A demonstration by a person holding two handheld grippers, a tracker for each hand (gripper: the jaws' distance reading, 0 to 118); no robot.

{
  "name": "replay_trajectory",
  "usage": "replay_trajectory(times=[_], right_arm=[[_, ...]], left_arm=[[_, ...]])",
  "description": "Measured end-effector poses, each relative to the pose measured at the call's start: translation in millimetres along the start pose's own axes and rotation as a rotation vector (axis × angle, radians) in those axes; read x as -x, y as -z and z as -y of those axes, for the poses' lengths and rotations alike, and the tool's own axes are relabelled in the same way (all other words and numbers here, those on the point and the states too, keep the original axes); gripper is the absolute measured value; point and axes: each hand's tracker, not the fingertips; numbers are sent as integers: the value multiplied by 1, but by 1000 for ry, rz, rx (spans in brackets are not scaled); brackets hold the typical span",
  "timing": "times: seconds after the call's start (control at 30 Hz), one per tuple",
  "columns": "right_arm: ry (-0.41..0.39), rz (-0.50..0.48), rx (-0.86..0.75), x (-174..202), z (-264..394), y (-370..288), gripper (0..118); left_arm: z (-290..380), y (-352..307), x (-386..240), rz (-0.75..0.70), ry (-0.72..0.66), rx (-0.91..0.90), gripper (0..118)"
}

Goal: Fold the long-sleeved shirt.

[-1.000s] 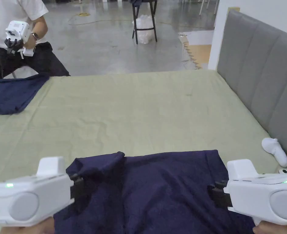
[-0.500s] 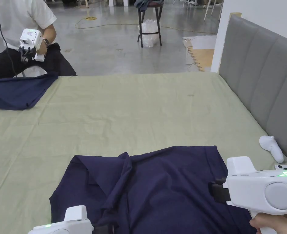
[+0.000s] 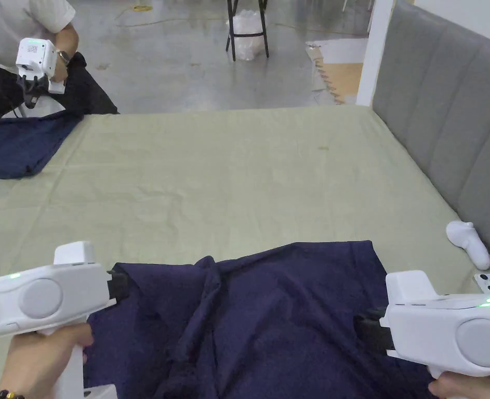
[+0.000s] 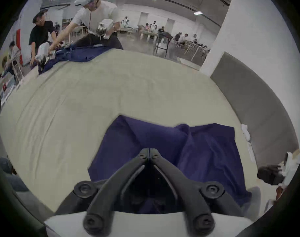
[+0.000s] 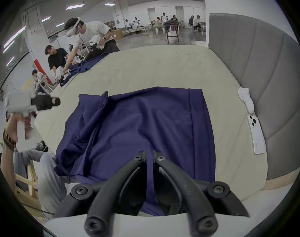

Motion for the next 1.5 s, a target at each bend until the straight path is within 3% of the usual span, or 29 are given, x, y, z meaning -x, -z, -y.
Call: replay_trajectory(times=[0.27, 0.53, 0.6, 0.63, 0.67, 0.73, 0.8, 0.9, 1.0, 1.07, 1.27, 1.4, 1.5], right_arm=[[27, 41, 58, -16, -7, 30, 6], [73, 64, 73, -35, -21, 52, 6], [130, 68, 60, -43, -27, 60, 21], [145, 74, 52, -48, -32, 64, 40], [153, 84, 48, -52, -39, 70, 52], [146, 136, 49, -59, -59, 82, 56], [128, 161, 47, -67, -79, 96, 56], [131, 178, 53, -80, -105, 115, 56], [120, 189, 74, -87, -126, 132, 56], [101, 191, 77, -91, -139, 138, 55], [103, 226, 102, -118, -184, 160, 53], [133, 303, 231, -140, -190, 194, 67], [149, 259, 247, -146, -182, 214, 65]], left_arm=[[-51, 113, 2, -110, 35, 121, 4], [-46, 156, 8, -104, 1, 216, 8], [-44, 160, 9, -112, -13, 212, 42], [-42, 161, 9, -123, -12, 200, 73], [-40, 162, 9, -134, -5, 188, 86], [-38, 163, 16, -139, 1, 192, 101], [-37, 166, 21, -118, -22, 217, 96], [-34, 169, 23, -99, -40, 240, 65], [-28, 170, 18, -93, -37, 228, 56], [-30, 168, 18, -26, -68, 207, 14], [-29, 148, 18, -42, -24, 170, 12], [-29, 139, 20, -22, -16, 148, 12], [-30, 140, 20, -17, -11, 147, 12]])
